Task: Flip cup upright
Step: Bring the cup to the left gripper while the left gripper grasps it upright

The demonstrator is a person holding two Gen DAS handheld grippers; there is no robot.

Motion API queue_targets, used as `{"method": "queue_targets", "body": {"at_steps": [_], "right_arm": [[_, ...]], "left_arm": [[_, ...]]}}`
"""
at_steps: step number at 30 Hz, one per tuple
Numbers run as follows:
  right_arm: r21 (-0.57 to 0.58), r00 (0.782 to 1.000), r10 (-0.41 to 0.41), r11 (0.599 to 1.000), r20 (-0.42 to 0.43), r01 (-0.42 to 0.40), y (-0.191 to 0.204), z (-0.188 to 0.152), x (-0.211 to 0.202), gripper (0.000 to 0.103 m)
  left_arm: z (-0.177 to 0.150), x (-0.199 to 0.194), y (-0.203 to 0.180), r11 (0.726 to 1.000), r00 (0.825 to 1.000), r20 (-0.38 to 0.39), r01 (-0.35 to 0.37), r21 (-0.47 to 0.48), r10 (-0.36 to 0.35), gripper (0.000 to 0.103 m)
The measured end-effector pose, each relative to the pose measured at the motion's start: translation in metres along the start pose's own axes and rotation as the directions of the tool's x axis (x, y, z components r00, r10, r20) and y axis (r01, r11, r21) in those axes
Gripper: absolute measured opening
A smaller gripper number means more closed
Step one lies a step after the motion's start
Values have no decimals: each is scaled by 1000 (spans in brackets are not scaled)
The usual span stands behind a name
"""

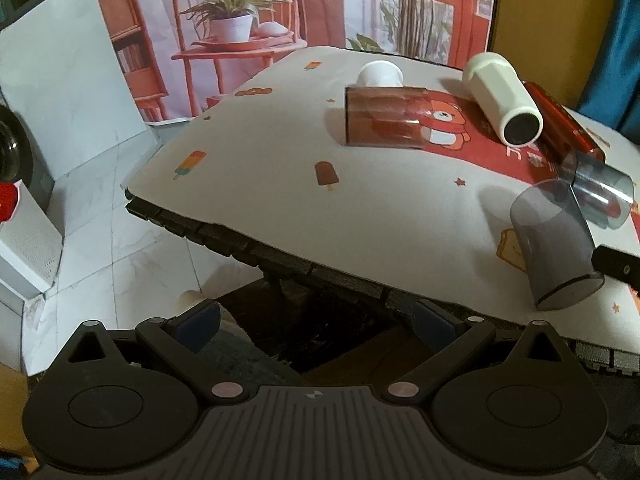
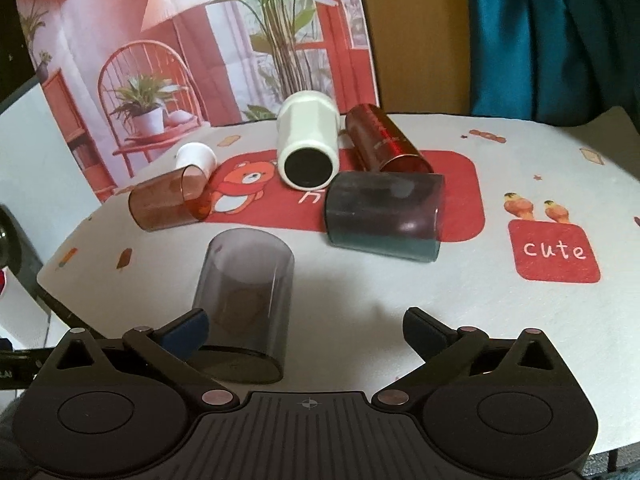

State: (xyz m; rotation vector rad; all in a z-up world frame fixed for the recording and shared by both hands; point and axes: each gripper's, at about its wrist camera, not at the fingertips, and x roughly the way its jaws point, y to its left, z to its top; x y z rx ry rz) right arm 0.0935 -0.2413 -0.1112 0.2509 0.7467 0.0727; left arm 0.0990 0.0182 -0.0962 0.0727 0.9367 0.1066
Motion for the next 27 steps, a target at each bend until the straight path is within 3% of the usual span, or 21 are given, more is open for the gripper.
{"method": "queue_targets", "body": {"at_steps": [8,13,18,21,25,27], "right_arm": [[-28,987,-118,992,107,122,-16,2,-4,103],[4,984,-140,990,114,140,-29,0,-3,103],[41,982,-148,989,115,144,-38,-2,-6,103],[56,979,-164,986,119,158,-43,-3,-8,103],[80,976,-195,979,101,187,-52,-5,-7,103],[106,975,-204,975,91,195,-57,-6,-5,103]], "left_arm": [[14,-5,-12,1000,1000,9,6,-1,-6,103],[33,-10,-38,995,995,41,91,35,-92,103],[61,-2,-74,966,966,27,257,35,-258,103],[69,9,-101,962,964,2,264,72,-265,103],[70,26,-114,950,949,-42,312,28,-311,101],[72,34,-122,950,950,-54,309,44,-306,96]]}}
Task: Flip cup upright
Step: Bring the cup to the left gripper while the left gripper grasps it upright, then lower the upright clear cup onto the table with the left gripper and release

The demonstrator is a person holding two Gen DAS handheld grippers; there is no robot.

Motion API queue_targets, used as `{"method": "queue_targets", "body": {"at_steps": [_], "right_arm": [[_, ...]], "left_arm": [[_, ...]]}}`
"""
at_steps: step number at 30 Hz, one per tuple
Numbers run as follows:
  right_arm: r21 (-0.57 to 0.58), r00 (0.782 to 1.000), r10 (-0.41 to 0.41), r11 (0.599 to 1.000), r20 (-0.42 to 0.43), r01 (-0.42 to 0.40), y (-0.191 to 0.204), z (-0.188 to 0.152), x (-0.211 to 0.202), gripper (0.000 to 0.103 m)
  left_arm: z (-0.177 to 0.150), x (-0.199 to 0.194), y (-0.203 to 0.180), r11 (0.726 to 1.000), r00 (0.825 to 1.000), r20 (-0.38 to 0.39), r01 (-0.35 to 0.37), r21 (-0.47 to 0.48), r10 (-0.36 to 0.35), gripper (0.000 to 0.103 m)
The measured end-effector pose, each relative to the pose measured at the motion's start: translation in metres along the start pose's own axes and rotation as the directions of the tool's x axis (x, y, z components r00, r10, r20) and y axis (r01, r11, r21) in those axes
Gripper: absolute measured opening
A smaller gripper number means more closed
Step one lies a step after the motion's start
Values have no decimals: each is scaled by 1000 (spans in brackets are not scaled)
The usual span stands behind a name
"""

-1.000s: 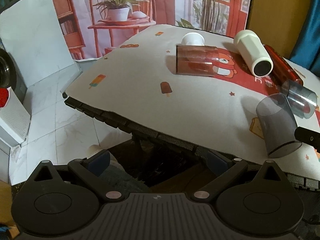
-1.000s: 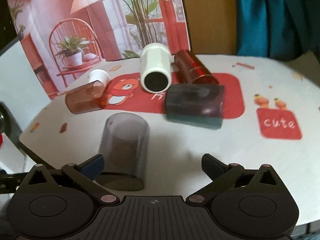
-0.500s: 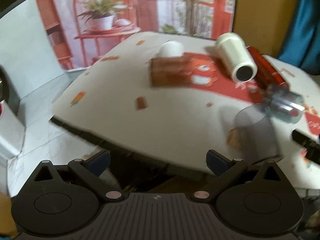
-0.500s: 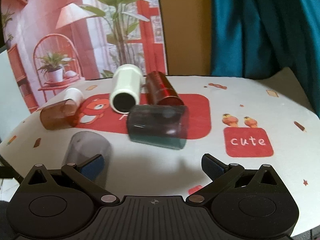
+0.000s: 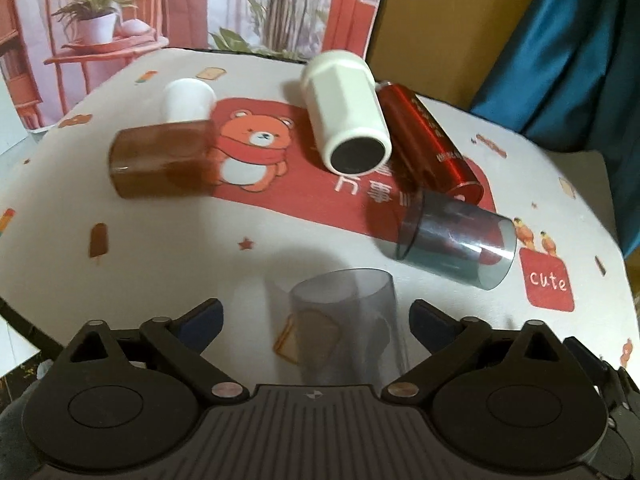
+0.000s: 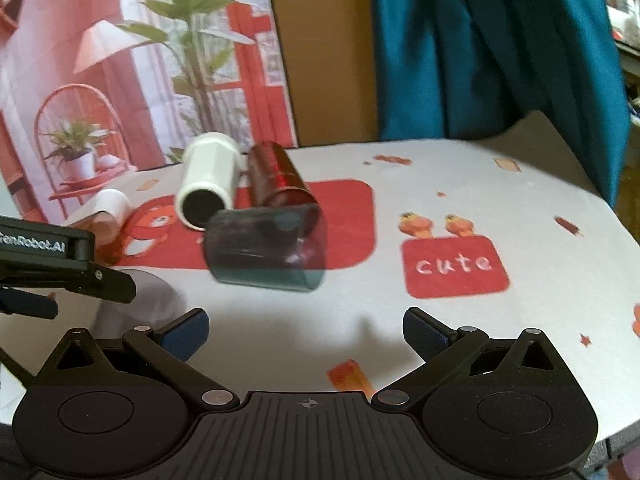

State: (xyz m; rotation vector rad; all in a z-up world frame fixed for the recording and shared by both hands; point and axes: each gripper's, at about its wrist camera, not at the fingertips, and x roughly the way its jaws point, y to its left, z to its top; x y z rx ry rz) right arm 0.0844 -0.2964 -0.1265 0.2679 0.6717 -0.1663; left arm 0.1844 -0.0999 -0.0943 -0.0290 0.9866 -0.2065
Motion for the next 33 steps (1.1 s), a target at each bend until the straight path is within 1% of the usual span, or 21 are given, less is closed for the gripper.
{"method": "queue_targets", "body": {"at_steps": [3,6,7,8,11,13,15,19,23,27,33], "right_arm": [[11,1000,-8,1000,-5,8,-2,-1,2,103],[-5,1000,-6,1000,-7,6,1,-2,2,103],[-8,1000,-6,1000,-8,6,2,-2,2,103],[-9,1000,-6,1000,-10,5,3,-2,2,103],[-5,1000,-3,1000,-9,3,3,-2,1,103],[-1,1000,-2,1000,-9,2,3,-1,2,103],[-1,1000,0,1000,-13,0,3,-2,3,103],[-12,1000,10,1000,-19,-10,8,-2,5,103],[-33,1000,15,999,-21,-15,13,-3,5,103],[-24,1000,9,1000,-23,-9,12,-3,4,103],[-32,1000,8,999,-30,-9,12,-3,6,103]], "left_arm": [[-1,9,-11,1000,1000,-17,6,31,-5,94],[-3,18,-13,998,999,-48,26,49,-24,83],[-5,19,-12,998,998,-47,43,50,-40,77],[-6,19,-10,997,997,-36,67,42,-66,73],[-9,9,-4,997,998,13,65,35,-65,73],[-14,-2,7,996,995,51,81,21,-82,72],[-17,-12,21,996,993,88,84,-6,-83,72],[-13,-27,45,999,987,160,26,-38,-19,71],[-2,-30,65,997,982,186,-22,-77,36,70],[7,-28,71,996,969,231,-75,-57,86,70],[10,-23,78,991,963,236,-119,-59,130,70]]}}
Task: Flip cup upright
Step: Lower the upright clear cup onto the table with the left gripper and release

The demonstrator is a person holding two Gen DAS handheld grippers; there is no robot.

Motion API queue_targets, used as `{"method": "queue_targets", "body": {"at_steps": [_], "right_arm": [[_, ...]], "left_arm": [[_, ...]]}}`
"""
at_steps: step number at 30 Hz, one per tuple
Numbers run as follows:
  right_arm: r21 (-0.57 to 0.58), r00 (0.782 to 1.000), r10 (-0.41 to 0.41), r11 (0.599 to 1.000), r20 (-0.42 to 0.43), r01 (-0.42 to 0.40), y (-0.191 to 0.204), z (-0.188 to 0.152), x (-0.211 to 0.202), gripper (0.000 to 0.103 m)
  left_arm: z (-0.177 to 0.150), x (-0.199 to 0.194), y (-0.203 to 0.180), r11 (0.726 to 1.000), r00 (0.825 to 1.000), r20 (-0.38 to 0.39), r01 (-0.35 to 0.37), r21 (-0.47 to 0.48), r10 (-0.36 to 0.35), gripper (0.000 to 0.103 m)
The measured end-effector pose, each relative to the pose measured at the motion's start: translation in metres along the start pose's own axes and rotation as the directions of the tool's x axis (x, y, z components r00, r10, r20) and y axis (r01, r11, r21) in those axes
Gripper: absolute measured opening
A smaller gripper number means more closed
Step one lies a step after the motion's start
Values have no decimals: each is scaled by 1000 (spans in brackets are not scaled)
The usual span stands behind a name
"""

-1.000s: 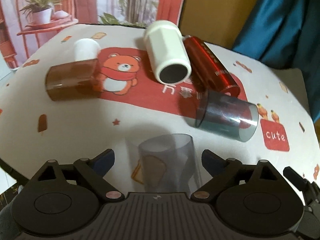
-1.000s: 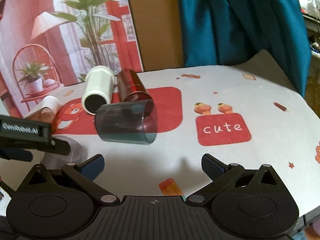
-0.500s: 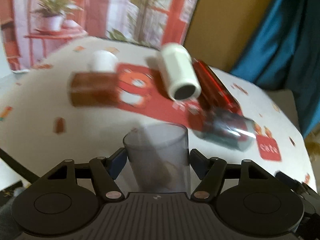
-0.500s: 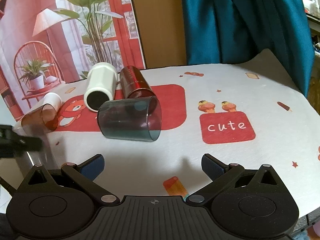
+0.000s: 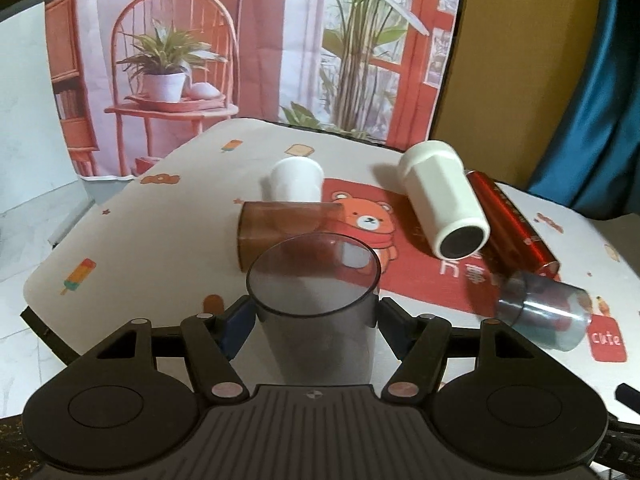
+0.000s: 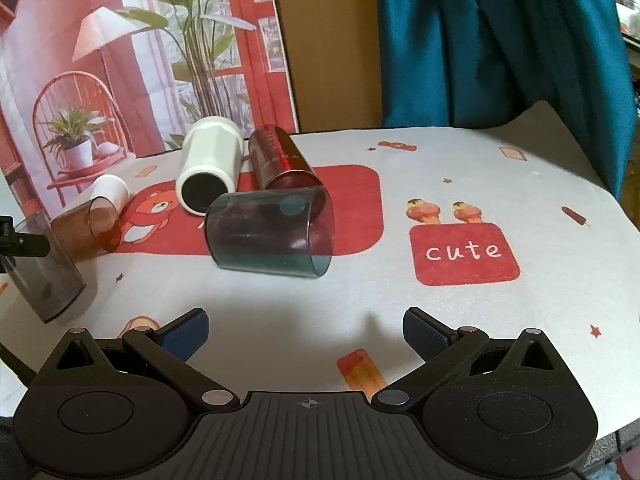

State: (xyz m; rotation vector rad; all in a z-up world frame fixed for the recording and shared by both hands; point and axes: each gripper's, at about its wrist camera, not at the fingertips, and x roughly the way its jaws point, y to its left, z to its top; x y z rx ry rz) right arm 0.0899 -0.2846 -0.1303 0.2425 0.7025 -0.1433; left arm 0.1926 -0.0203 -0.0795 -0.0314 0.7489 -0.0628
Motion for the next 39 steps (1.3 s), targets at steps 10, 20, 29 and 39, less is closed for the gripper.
{"method": "queue_targets", "body": {"at_steps": [10,20,29,39], "right_arm": [[-7,1000,-7,1000,-5,7,1,0,1,103],[-14,1000,-1,1000,-8,1,6,2,-6,103],[-39,999,40,998,-31,-41,12,21,-39,103],[-1,995,95,995,-41,-95,12,33,-98,103]], "left_arm": [[-18,3,-2,998,1000,2,11,54,-11,69],[-19,-7,11,995,994,-45,98,27,-97,100],[-17,-42,37,1000,998,-64,27,13,-26,103],[-19,-96,43,999,996,-79,-25,34,28,103]]}}
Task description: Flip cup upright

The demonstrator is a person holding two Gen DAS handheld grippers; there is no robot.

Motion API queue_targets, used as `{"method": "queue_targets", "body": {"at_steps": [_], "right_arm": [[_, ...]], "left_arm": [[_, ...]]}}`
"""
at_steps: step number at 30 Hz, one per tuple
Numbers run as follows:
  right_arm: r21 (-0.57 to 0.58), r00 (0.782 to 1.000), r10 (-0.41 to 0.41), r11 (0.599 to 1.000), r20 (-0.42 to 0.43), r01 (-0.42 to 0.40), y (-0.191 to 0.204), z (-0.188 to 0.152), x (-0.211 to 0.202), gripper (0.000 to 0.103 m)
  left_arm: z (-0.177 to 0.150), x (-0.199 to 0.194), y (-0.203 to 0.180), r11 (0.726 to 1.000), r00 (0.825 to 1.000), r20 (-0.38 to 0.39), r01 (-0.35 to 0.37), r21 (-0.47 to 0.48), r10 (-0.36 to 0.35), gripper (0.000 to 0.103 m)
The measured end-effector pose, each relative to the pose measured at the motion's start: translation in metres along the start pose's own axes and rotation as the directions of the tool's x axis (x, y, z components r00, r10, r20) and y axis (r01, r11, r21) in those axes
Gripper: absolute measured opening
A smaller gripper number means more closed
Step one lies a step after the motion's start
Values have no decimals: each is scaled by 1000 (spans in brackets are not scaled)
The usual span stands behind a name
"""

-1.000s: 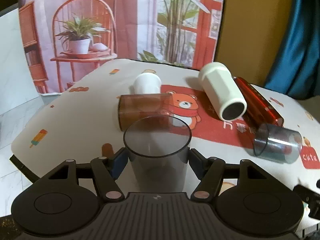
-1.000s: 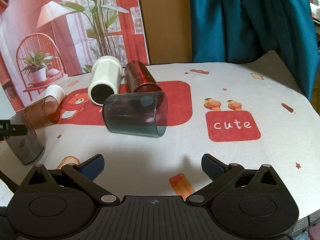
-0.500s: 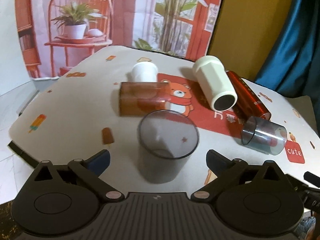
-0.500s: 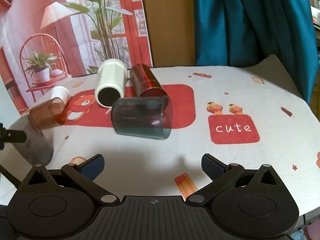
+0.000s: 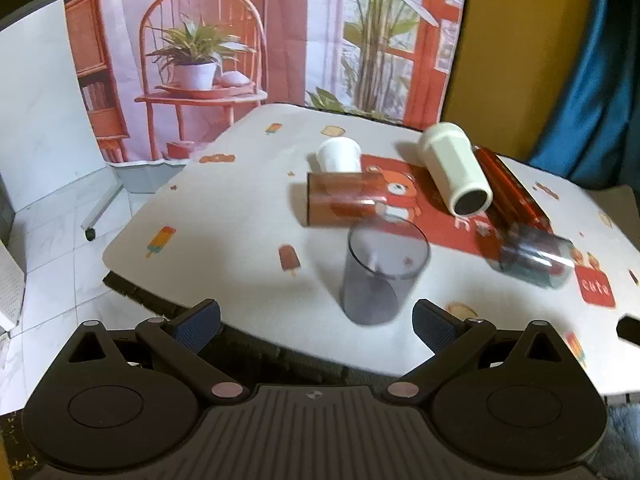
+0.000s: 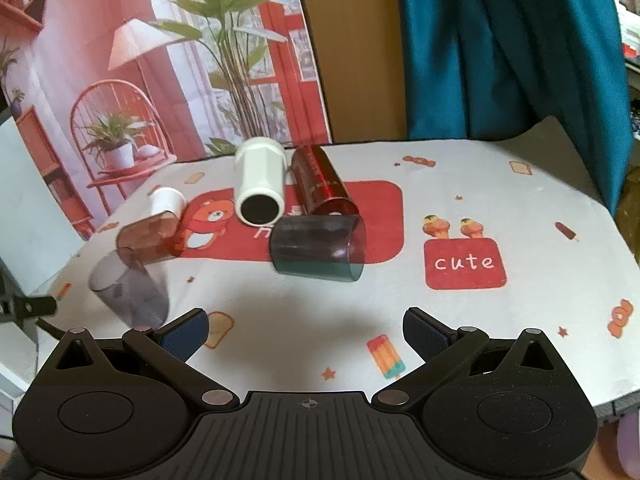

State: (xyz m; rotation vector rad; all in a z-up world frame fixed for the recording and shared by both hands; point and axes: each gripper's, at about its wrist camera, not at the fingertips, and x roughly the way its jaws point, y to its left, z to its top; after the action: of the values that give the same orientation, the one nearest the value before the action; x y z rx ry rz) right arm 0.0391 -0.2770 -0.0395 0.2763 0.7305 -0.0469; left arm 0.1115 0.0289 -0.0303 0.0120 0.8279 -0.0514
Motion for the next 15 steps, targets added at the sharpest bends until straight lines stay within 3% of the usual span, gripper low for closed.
{"method": "queue_targets", "body": {"at_steps": [6,15], "right_arm": [[-23,999,3,1000,36,-3,12,-7,-35,103],[-102,994,-52,993,91,61,28,-26,-65,103]], "left_arm": [[-19,-30,-10,999,1000,-3,16,44,-15,103],[-44,-65,-18,998,1000,21,7,68,-8,103]]}}
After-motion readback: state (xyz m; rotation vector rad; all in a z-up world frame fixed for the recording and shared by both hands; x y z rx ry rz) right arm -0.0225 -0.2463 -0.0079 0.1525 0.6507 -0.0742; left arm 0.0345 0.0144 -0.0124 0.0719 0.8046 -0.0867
